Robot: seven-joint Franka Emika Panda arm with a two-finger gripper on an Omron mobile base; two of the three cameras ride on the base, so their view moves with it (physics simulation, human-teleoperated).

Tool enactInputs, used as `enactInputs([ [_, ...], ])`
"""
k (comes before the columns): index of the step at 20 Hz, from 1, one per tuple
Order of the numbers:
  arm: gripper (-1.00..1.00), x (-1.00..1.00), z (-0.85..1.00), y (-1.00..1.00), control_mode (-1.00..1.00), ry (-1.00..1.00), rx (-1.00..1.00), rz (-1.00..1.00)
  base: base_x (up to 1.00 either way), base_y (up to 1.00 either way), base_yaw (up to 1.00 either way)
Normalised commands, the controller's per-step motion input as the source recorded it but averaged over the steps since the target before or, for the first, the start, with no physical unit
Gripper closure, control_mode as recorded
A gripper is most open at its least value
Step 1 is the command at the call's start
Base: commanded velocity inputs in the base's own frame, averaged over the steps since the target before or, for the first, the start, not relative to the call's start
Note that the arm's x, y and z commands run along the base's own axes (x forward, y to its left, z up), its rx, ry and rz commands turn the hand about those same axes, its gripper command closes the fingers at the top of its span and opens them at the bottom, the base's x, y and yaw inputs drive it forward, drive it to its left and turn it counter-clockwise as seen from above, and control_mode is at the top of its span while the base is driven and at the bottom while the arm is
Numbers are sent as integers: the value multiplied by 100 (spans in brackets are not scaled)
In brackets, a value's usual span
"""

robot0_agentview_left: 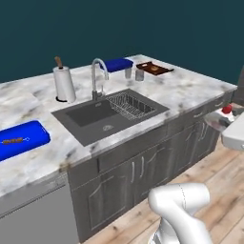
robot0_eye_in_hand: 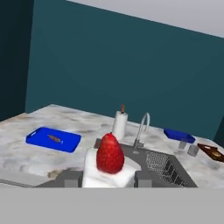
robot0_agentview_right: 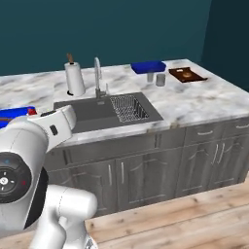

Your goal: Take the cakes from the fridge and place them on the empty tray on the dining counter.

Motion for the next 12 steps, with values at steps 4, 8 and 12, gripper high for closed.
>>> enactInputs([
  [4,100,0,0,0,100,0,0,0,46,-100,-3],
  [8,100,0,0,0,100,0,0,0,61,-100,-23],
  [12,100,0,0,0,100,0,0,0,68,-100,-28],
])
